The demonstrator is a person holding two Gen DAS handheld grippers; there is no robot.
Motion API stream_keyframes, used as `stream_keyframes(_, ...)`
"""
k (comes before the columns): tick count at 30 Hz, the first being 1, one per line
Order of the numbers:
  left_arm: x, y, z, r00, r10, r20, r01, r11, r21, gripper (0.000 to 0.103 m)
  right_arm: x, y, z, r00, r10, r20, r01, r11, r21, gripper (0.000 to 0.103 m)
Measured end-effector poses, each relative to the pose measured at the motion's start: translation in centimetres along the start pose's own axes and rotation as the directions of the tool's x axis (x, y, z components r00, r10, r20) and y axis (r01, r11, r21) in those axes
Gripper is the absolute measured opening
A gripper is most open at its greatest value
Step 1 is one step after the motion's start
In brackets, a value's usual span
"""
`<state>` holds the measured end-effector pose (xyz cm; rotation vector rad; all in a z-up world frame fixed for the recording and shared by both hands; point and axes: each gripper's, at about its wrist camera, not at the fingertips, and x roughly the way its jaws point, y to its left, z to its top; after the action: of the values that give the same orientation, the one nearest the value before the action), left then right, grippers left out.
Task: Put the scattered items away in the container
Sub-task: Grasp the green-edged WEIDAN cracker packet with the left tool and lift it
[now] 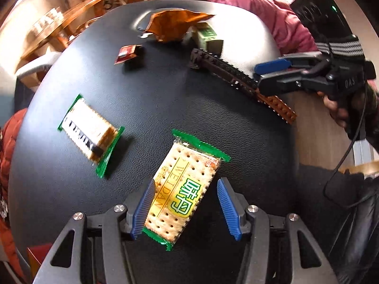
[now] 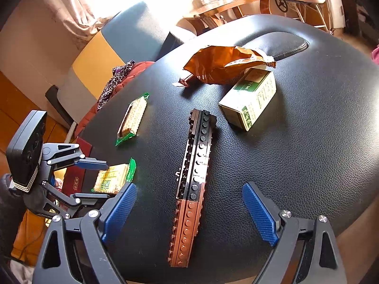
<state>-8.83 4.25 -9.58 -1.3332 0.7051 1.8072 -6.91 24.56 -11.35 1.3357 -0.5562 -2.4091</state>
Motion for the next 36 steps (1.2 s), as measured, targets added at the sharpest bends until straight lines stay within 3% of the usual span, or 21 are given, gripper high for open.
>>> stream_keyframes(4,-0.6,0.1,-1.5,0.999,0.004,0.043,0.002,0.991,-0.136,0.055,0.0,0.0,-0.1,1.000,0.001,0.005,-0.001,1.000,0.005,0.093)
stream_keyframes(11,-1.9,-0.7,-4.3,0.995,-0.016,0.096,0.048,0.941,-0.334,0.055,0.1,0.3,-0.2,1.000,-0.015,0.010,0.015,1.000,-0.009,0.095)
stream_keyframes(17,-2.2,0.0,-3.4,0.996,0.073,0.046,-0.056,0.953,-0.297,0.056,0.1,0.1,-0.2,1.000,-0.004,0.013,0.004,1.000,-0.008,0.095)
stream_keyframes(23,-1.7,-0.4,-2.9,0.999,0.042,0.017,-0.039,0.985,-0.168,0.057,0.1,0.2,-0.4,1.000,0.000,0.014,0.001,0.999,-0.032,0.097)
stream_keyframes(27,-0.7,-0.6,-1.8,0.998,0.061,-0.017,-0.062,0.994,-0.085,0.058,0.2,0.1,-0.4,1.000,0.010,0.020,-0.009,0.999,-0.035,0.100)
stream_keyframes(36,0.7,0.8,-2.4,0.995,0.082,-0.057,-0.091,0.979,-0.182,0.058,0.4,0.4,-0.4,1.000,0.011,0.016,-0.010,0.999,-0.053,0.103)
